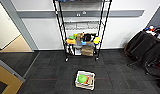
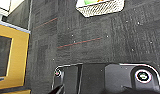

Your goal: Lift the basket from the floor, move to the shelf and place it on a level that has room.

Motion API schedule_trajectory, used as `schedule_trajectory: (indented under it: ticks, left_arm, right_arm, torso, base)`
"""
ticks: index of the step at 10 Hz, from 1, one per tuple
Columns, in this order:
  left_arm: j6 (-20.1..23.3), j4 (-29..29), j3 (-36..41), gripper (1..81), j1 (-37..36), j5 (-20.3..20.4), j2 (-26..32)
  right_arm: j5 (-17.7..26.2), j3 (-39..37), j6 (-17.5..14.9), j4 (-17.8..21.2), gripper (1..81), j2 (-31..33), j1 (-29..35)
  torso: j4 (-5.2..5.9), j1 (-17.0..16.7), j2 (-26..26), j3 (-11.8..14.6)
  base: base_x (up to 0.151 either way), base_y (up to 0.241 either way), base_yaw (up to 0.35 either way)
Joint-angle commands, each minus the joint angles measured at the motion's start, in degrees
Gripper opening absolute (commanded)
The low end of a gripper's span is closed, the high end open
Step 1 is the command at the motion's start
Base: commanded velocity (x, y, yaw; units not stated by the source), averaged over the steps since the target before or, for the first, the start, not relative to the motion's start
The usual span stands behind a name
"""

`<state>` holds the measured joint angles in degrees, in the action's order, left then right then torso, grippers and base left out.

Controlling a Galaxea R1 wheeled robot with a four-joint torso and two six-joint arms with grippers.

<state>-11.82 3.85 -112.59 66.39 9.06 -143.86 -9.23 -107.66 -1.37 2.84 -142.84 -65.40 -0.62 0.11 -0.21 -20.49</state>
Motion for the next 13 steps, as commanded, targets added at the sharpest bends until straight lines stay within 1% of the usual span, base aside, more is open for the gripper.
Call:
schedule_trajectory:
  ticks: [1, 13]
  left_arm:
    - [0.1, -0.2, 1.0, 81.1, -2.3, -2.7, 1.8]
    - [0.2, -0.2, 1.0, 81.1, -1.9, -2.7, 1.6]
  right_arm:
    - [2.9, 1.7, 0.2, 0.4, 81.1, 2.2, 2.5]
    - [2.0, 1.6, 0.3, 0.4, 81.1, 2.5, 1.7]
  torso:
    - [0.00, 0.0, 0.0, 0.0]
    - [0.00, 0.0, 0.0, 0.0]
  base:
    - [0.118, 0.000, 0.000]
    - [0.121, 0.000, 0.000]
